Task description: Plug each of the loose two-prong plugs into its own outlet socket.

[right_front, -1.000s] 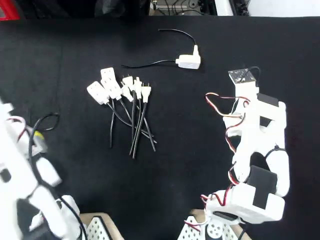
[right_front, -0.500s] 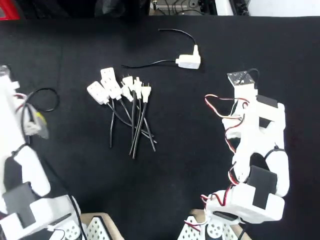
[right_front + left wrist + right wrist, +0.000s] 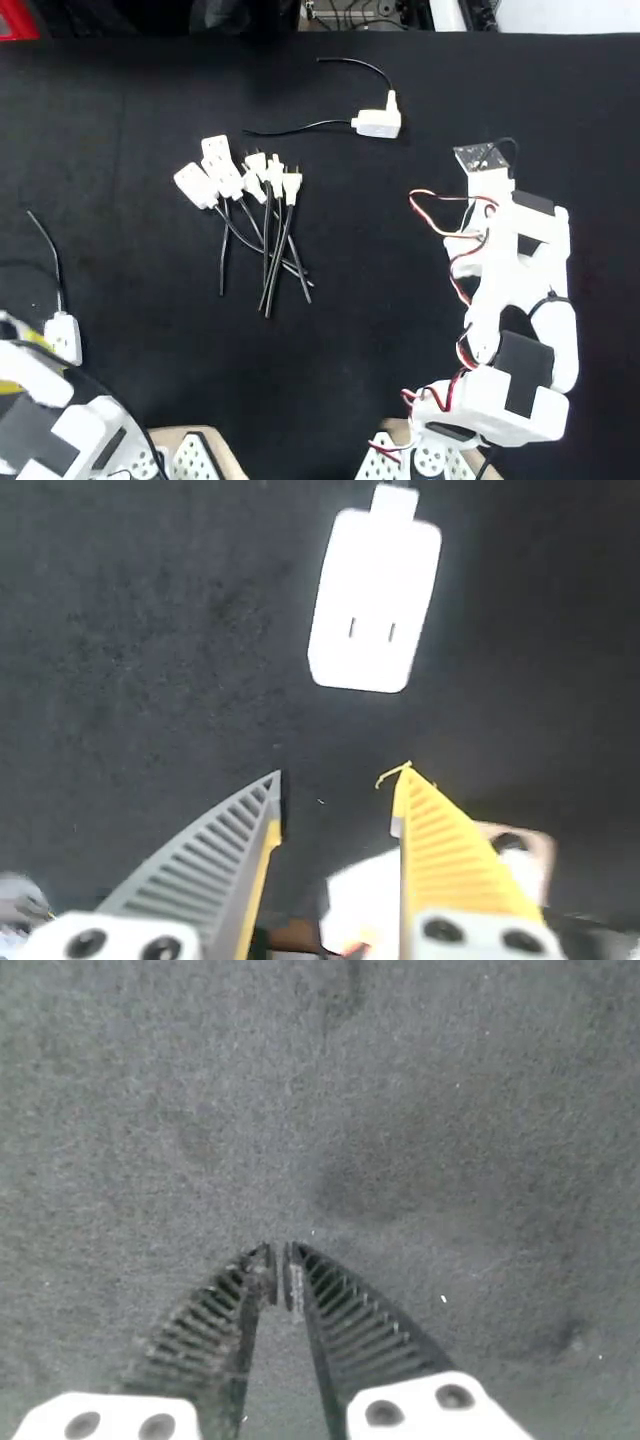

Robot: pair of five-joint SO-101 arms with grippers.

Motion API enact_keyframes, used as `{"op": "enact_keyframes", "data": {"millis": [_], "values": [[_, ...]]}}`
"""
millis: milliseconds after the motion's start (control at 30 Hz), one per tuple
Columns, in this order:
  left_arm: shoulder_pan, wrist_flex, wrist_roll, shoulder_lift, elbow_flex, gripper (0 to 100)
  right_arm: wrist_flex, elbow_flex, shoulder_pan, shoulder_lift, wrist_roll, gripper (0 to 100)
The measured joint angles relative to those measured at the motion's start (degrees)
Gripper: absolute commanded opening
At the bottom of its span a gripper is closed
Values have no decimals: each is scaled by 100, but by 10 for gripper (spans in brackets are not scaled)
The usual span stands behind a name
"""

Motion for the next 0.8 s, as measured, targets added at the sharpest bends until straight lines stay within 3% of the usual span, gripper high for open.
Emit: {"op": "enact_keyframes", "data": {"millis": [267,367,600,800], "values": [[-818,-1046,-2884,-35,484,184,0,0,0,0,0,12],[-818,-1530,-3481,-35,721,184,0,0,0,0,0,12],[-237,-2822,-3596,-70,1653,184,0,0,0,0,0,12],[237,-4070,-2488,-167,2374,184,0,0,0,0,0,12]]}}
